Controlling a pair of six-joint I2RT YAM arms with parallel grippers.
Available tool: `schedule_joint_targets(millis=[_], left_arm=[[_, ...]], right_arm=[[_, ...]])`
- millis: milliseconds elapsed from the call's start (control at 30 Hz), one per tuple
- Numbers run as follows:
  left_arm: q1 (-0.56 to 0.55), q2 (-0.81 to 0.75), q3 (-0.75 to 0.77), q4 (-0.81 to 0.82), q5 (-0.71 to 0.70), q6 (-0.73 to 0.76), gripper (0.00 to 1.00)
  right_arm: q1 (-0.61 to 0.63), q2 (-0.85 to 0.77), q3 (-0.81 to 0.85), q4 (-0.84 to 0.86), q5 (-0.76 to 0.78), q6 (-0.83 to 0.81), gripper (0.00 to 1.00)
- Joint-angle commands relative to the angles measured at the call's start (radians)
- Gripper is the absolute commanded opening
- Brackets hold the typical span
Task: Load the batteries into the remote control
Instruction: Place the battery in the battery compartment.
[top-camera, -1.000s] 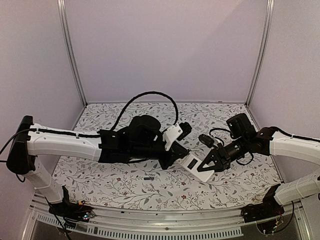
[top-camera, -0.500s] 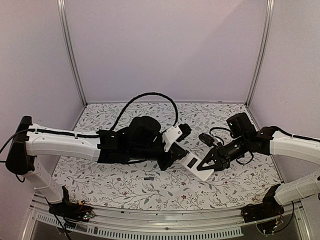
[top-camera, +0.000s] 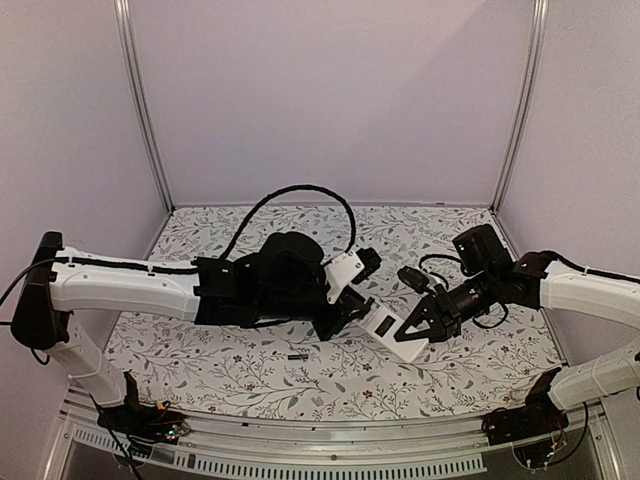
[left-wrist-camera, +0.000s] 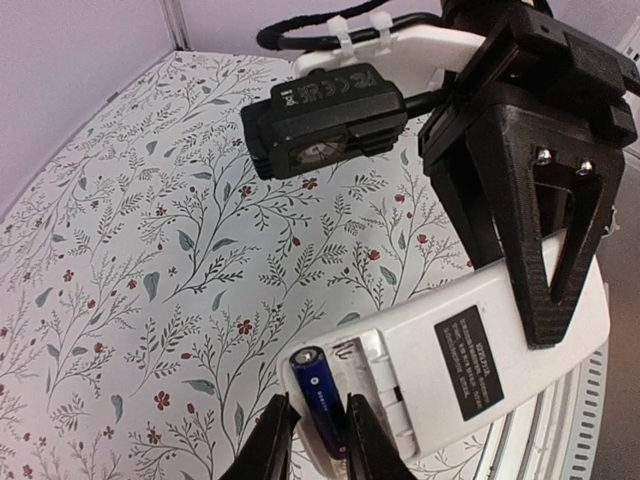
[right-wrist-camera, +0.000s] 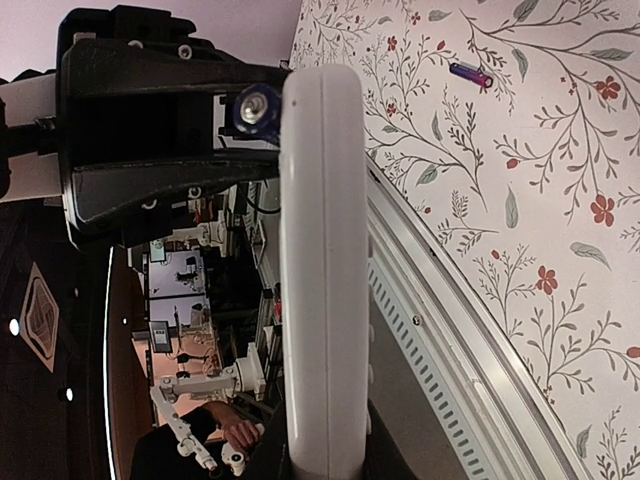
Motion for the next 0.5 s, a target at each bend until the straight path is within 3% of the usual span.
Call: schedule_joint_targets(millis=[0,300,433,467], left_arm=[[-0.004,0.004,0.012,-0.062,-0.03,0.005,0.23],[0.001,-0.043,-0.004,-0.036,0.003,0.012,0.37],[0.026,-0.082,-0.019,-0.014,0.053,-0.059,0.46],[0.033,-0.1,-0.035,0.006,0.053,-0.094,0.53]], right_arm=[[0.004,-0.008,0.04,-0.021,-0.019,-0.044,0.0],[0.003,0.024,0.073,-0.143,0.012,-0.145,0.0],[0.004,0.03,0.087,-0.188,0.058,-0.194,0.0],[0.003,0.031,0.088,-0.19,0.069,-0.2,0.0]])
